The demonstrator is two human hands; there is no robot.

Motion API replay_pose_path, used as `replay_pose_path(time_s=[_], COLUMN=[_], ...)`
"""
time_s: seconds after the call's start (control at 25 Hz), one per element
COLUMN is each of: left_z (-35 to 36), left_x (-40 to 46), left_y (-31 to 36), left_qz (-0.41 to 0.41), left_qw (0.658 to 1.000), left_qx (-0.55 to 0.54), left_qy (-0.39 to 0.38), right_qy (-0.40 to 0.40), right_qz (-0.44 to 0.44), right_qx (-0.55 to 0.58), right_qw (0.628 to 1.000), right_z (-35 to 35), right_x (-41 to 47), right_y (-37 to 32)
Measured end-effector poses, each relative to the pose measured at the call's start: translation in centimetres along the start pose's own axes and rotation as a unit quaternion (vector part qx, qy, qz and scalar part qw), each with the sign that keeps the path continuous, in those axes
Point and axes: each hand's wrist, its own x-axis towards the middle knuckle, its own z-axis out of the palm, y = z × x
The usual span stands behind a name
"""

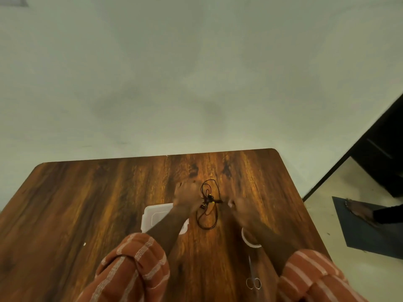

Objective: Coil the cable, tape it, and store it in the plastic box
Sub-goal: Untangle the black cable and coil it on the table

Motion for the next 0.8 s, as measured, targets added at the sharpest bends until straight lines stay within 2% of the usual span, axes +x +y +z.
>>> replay_pose_path(time_s=[0.08, 0.12, 0.16, 0.24, 0.28, 0.36, 0.44, 0.52, 0.6, 0.64, 0.72, 0.8], left_z=[-2.9, -5.1, -7.7, -13.5, -16.2, -21.6, -26.6, -31.5, -35.7, -37.2, -39.0, -39.6], left_x=[0.5, 0.7, 0.7, 0.5, 0.3, -0.4, -1.2, -2.3, -4.0, -4.4, -5.4, -6.0], left_y=[0.2, 0.5, 1.1, 2.6, 3.1, 3.7, 3.9, 4.0, 3.9, 3.5, 1.4, -1.2], left_qz=[-0.037, -0.045, -0.045, -0.005, 0.038, 0.108, 0.133, 0.138, 0.126, 0.114, 0.084, 0.039], left_qw=[0.991, 0.974, 0.948, 0.897, 0.890, 0.904, 0.901, 0.861, 0.810, 0.801, 0.818, 0.882], left_qx=[-0.104, -0.187, -0.289, -0.439, -0.452, -0.408, -0.394, -0.457, -0.527, -0.530, -0.474, -0.331], left_qy=[0.081, 0.118, 0.121, 0.056, 0.039, 0.065, 0.125, 0.174, 0.224, 0.254, 0.315, 0.334], right_qy=[0.023, 0.035, 0.044, 0.059, 0.062, 0.090, 0.119, 0.083, 0.006, -0.013, -0.001, 0.046], right_qz=[-0.017, -0.040, -0.061, -0.101, -0.120, -0.150, -0.172, -0.176, -0.203, -0.229, -0.268, -0.283], right_qx=[0.115, 0.146, 0.179, 0.243, 0.262, 0.309, 0.418, 0.519, 0.500, 0.467, 0.439, 0.421], right_qw=[0.993, 0.988, 0.981, 0.963, 0.956, 0.935, 0.884, 0.832, 0.842, 0.854, 0.858, 0.861], right_z=[-4.8, -7.9, -11.1, -16.9, -19.3, -23.2, -25.5, -25.8, -24.1, -23.0, -22.4, -23.6], right_x=[1.4, 1.6, 1.4, 0.8, 0.4, -1.0, -2.7, -4.2, -5.6, -6.2, -7.5, -8.2], right_y=[-3.4, -5.7, -8.1, -12.7, -14.4, -17.8, -20.7, -22.9, -24.2, -24.4, -24.8, -25.3])
